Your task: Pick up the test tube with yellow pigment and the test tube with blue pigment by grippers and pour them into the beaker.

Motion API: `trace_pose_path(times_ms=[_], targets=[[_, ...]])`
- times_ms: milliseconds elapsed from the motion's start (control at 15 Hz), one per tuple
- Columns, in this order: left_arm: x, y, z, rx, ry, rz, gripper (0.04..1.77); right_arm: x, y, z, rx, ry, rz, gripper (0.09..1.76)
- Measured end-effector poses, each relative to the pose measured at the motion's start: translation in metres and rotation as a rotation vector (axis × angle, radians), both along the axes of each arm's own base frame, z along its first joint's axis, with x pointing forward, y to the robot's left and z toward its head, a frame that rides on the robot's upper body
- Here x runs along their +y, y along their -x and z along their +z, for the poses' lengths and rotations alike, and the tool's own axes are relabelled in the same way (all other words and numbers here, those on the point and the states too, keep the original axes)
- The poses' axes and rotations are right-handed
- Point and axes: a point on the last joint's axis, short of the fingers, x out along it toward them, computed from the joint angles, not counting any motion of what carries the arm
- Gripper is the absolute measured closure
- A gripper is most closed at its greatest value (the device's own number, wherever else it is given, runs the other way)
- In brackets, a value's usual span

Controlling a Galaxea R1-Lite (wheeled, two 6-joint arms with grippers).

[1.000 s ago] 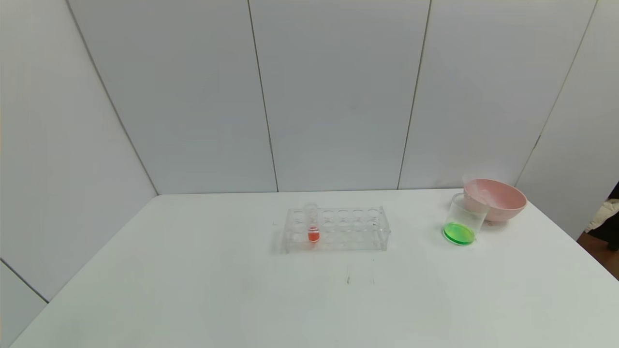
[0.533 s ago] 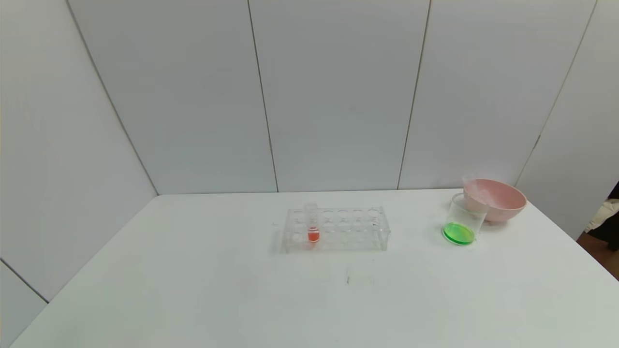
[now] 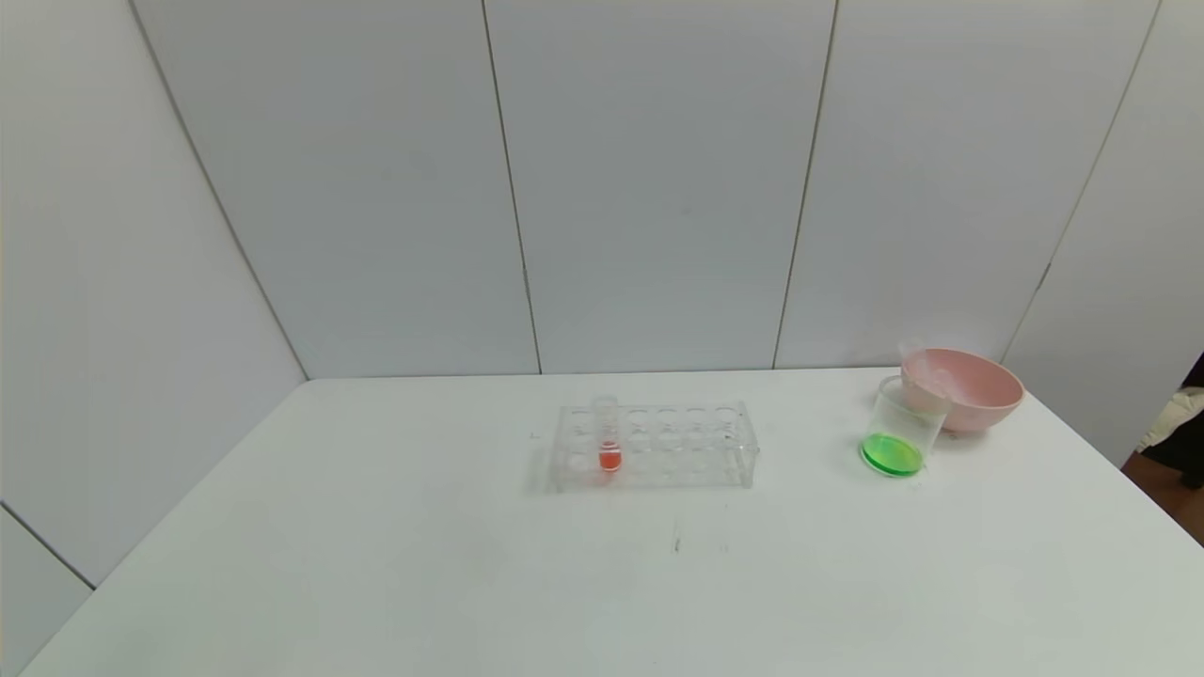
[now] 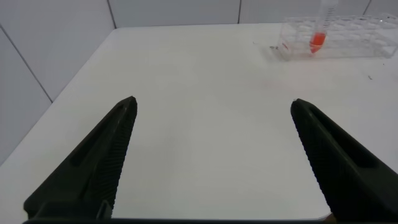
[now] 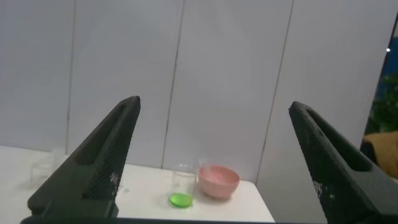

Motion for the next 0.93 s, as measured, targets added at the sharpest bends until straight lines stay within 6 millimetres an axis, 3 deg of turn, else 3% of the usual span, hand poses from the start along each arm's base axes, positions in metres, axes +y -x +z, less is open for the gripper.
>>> trace_pose_path(times_ms=[333,533,667,933], targets=[[0.0,0.0,0.0,0.0,0.0,0.0,0.05,-0.002,-0.042,-0.071,0.268,-0.031,-0.089,0.14],[0.0,0.0,0.0,0.0,0.0,0.0,0.05,-0.002,-0.057,-0.111,0.452,-0.031,-0.083,0.14],[0.0,0.0,0.0,0.0,0.0,0.0,0.05,-0.001,-0.059,-0.124,0.552,-0.039,-0.03,0.14],[0.0,0.0,0.0,0.0,0.0,0.0,0.05,-0.001,-0.059,-0.126,0.565,-0.055,-0.023,0.14]])
